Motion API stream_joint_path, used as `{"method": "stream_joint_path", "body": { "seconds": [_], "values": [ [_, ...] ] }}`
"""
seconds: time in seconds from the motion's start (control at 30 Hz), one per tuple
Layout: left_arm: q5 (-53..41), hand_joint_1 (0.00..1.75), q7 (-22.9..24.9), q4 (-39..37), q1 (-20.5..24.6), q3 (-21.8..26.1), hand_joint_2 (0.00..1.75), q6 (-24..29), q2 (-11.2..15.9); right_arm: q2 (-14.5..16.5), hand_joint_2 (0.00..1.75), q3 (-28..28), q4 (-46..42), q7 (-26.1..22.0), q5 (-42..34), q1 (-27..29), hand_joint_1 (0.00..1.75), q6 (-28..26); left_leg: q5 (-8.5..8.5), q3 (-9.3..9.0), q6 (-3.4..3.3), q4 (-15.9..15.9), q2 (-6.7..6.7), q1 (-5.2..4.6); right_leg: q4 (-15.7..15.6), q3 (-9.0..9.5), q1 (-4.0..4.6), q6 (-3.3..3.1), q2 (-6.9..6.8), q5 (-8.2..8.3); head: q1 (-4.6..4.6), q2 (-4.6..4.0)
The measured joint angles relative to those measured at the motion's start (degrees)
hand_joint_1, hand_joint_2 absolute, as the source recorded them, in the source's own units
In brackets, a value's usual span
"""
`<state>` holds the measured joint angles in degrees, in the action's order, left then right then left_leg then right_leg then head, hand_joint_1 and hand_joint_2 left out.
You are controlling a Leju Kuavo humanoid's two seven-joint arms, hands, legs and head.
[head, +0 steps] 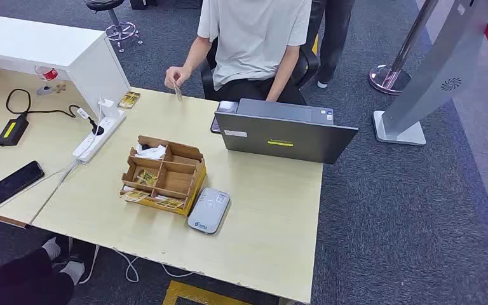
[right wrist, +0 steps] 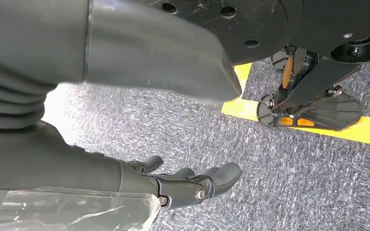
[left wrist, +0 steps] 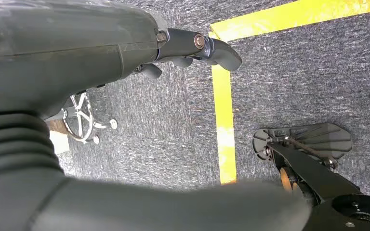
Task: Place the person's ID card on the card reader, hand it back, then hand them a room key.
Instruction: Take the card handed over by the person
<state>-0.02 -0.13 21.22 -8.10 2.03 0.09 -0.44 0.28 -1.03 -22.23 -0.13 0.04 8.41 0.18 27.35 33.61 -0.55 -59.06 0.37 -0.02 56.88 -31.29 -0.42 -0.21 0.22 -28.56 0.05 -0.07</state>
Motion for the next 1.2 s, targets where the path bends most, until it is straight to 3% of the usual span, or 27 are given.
{"method": "stream_joint_path", "body": {
  "seconds": [0.27, 0.4, 0.53, 0.93, 1.2],
  "values": [
    [-0.69, 0.00, -0.52, -0.02, 0.40, 3.08, 1.75, -0.38, -0.21, 0.40, 1.75, -1.85, 0.07, -0.82, 1.65, -0.23, 0.00, -0.07, 0.00, 0.00, 0.00, 0.00, 0.00, 0.00, 0.00, 0.00, 0.00, 0.00, 0.00, 0.00, 0.01, 0.00],
    [-1.79, 0.00, -2.07, -0.02, 1.08, 7.88, 0.00, -1.28, -0.53, 1.34, 0.00, -4.43, 0.34, -2.55, 4.53, -0.68, 0.00, -0.62, 0.00, 0.00, 0.00, 0.00, 0.00, 0.01, 0.00, 0.00, 0.01, 0.00, 0.00, 0.00, 0.01, 0.00],
    [-2.66, 0.00, -3.96, -0.03, 1.84, 13.68, 1.75, -2.32, -1.09, 2.58, 0.00, -7.48, 0.89, -4.44, 7.43, -1.27, 0.00, -1.15, 0.00, 0.00, 0.00, 0.00, 0.00, 0.01, 0.01, -0.01, 0.01, 0.00, 0.00, 0.00, 0.00, 0.00],
    [-3.38, 0.00, -12.30, -0.50, 4.37, 32.64, 1.75, -5.43, -3.26, 6.59, 0.00, -17.90, 2.93, -9.96, 16.46, -3.10, 0.00, -3.99, 0.00, 0.02, 0.00, 0.00, 0.00, 0.02, 0.00, -0.03, 0.00, 0.00, 0.00, -0.01, -0.01, 0.00],
    [-1.00, 0.00, -18.64, 1.08, 6.91, 45.20, 1.75, -8.53, -3.37, 7.36, 0.00, -24.90, 4.24, -12.86, 23.11, -4.89, 0.00, -5.81, 0.00, 0.02, 0.00, 0.00, 0.00, 0.02, 0.01, -0.02, 0.00, -0.01, 0.01, 0.00, 0.00, 0.00]
  ]
}}
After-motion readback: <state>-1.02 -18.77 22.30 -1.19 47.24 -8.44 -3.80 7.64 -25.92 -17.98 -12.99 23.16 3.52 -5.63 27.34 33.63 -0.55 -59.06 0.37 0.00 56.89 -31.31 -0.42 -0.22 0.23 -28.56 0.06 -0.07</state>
